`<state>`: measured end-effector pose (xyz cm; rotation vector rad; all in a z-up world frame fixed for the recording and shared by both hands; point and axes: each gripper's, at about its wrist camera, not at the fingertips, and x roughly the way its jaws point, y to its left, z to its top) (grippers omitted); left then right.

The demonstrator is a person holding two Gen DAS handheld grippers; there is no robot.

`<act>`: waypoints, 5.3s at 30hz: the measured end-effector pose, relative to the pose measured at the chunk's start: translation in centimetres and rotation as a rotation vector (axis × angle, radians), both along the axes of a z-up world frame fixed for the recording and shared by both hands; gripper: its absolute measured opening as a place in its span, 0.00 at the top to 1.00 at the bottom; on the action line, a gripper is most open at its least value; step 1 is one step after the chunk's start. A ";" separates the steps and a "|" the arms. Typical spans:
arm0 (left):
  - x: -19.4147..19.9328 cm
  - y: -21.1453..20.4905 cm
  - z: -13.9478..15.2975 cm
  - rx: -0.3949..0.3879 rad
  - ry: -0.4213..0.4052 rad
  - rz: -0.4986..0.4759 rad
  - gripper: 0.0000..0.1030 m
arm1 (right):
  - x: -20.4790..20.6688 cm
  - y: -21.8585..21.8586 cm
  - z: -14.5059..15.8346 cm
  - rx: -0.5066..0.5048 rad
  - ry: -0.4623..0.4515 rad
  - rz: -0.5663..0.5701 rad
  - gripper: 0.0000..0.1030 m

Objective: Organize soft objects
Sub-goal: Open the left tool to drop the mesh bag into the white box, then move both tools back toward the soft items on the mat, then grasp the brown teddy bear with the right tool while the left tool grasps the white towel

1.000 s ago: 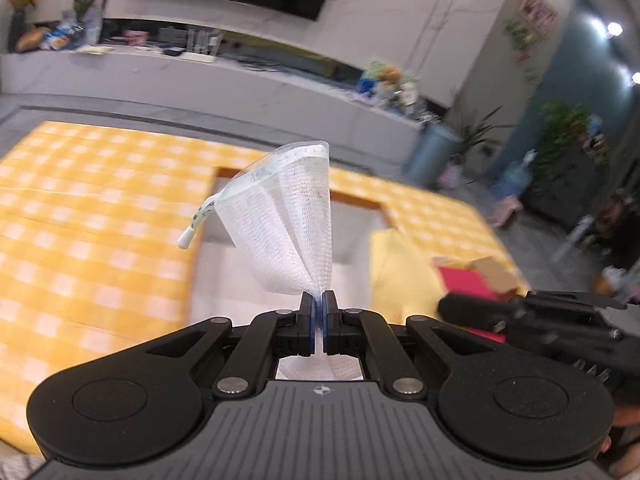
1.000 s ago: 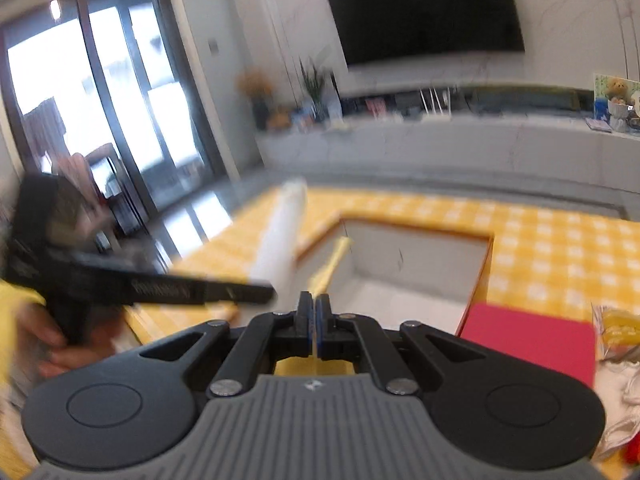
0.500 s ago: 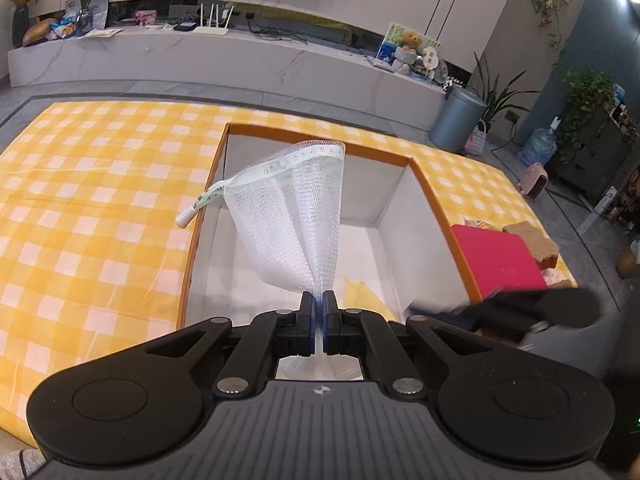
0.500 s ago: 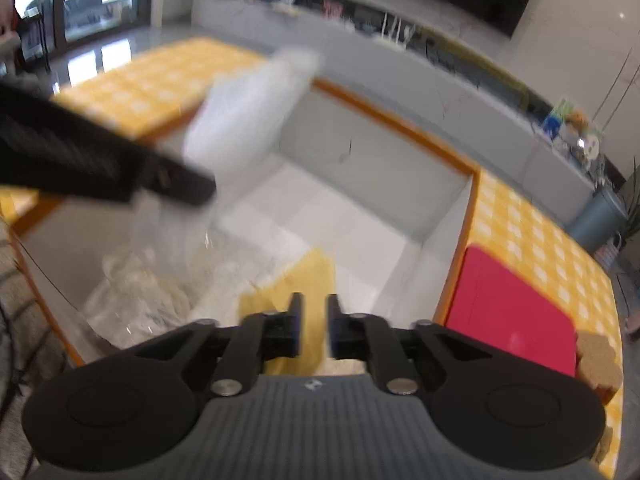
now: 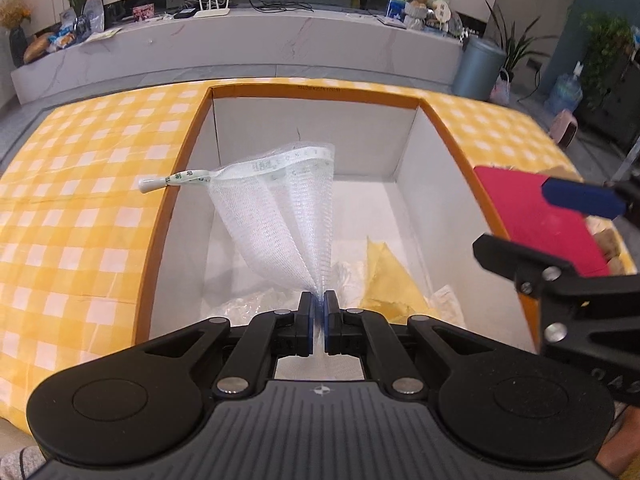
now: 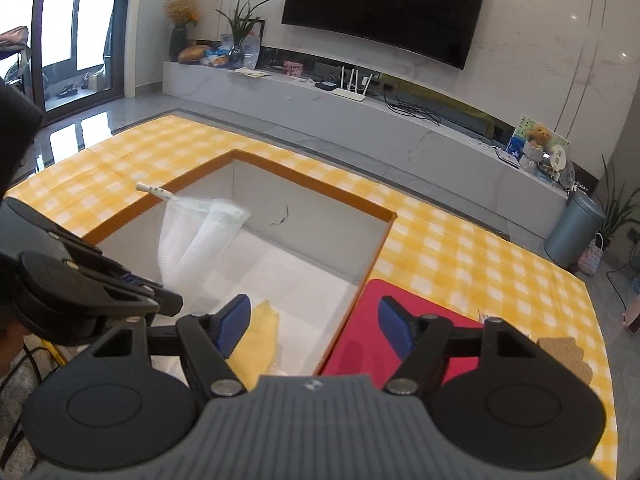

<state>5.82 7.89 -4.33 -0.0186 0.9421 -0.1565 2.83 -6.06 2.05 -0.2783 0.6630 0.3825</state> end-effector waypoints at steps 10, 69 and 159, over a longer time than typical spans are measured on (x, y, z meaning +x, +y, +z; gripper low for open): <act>-0.5 0.4 1.1 0.030 -0.052 0.068 0.16 | 0.2 -1.0 0.1 0.015 -0.013 -0.017 0.32; 2.2 -26.1 2.9 0.129 -0.016 -0.286 0.16 | 0.9 -31.4 -9.3 0.359 0.337 -0.737 0.11; 13.7 -31.0 -6.0 0.148 0.356 -0.159 0.85 | -1.7 -34.6 -7.8 0.498 0.171 -0.745 0.36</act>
